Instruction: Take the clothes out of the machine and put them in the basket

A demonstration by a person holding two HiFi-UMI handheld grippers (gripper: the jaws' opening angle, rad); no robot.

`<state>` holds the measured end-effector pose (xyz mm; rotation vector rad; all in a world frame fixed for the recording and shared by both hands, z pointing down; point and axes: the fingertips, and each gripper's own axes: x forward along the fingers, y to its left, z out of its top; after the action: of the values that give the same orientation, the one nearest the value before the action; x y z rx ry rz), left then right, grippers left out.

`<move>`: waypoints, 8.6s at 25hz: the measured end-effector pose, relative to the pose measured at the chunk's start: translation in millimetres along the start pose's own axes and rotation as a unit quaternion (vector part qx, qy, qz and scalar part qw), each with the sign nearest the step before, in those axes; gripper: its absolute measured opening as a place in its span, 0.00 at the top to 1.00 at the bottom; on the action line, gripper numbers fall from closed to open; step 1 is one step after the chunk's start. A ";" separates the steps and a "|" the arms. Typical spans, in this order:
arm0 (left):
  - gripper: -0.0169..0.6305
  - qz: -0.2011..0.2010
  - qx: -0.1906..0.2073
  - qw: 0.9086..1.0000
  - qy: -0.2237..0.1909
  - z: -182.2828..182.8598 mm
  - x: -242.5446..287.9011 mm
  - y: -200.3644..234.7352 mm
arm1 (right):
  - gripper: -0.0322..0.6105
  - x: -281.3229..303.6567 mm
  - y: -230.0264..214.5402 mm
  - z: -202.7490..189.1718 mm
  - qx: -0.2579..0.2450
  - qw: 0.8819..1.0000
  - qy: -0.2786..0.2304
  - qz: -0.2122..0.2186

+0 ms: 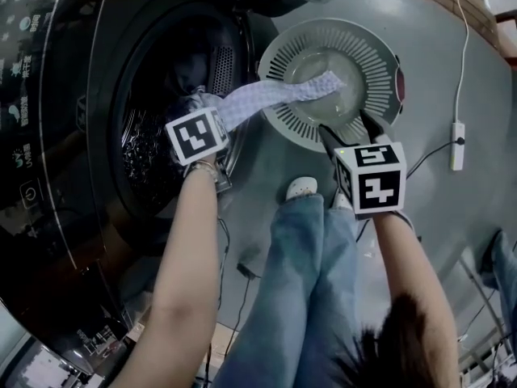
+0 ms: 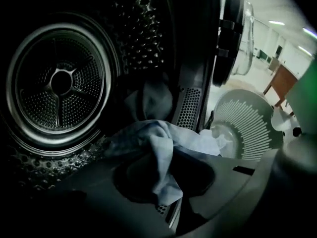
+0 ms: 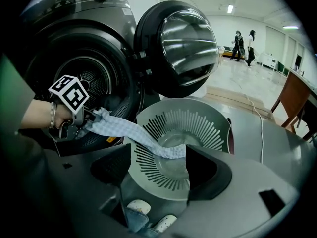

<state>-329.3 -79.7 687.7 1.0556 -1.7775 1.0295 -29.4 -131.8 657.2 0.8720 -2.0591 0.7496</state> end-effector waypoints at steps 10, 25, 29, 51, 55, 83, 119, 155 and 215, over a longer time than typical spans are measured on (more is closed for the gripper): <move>0.88 -0.098 -0.011 0.992 -0.085 21.2 -73.7 -78.4 | 0.45 -18.3 -19.9 -1.5 0.019 1.000 -0.001 -0.013; 0.89 -0.353 0.006 0.911 -0.212 130.2 -195.7 -248.4 | 0.45 -53.2 -70.7 2.5 0.052 0.997 -0.019 -0.054; 0.89 -0.392 0.013 0.893 -0.221 141.6 -219.1 -273.9 | 0.46 -59.0 -84.8 2.5 0.070 0.995 -0.023 -0.065; 0.46 -0.219 0.145 0.959 -0.105 67.4 -99.0 -205.1 | 0.46 -37.2 -63.8 -5.2 0.056 0.997 -0.005 -0.045; 0.44 -0.154 0.139 0.973 -0.105 70.3 -75.3 -162.8 | 0.46 -19.7 -48.4 1.0 0.040 0.999 -0.001 -0.024; 0.30 0.177 0.184 0.966 -0.041 76.4 66.9 42.9 | 0.46 97.7 50.0 25.8 -0.053 0.996 0.050 0.042; 0.85 -0.134 0.171 0.971 -0.102 70.4 -120.6 -166.4 | 0.47 -53.8 -17.8 5.6 -0.002 0.999 0.045 -0.019; 0.27 -0.146 0.207 0.965 -0.067 50.0 -67.3 -161.2 | 0.49 -37.1 -55.9 -22.3 0.032 0.998 0.054 -0.030; 0.82 -0.326 0.054 0.938 -0.108 89.1 -206.4 -294.9 | 0.63 -115.2 -97.0 -4.0 0.031 0.997 0.028 -0.072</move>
<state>-12.1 -201.3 539.2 1.7277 -1.3715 0.6119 102.2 -148.7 585.9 1.0108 -1.9095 0.7535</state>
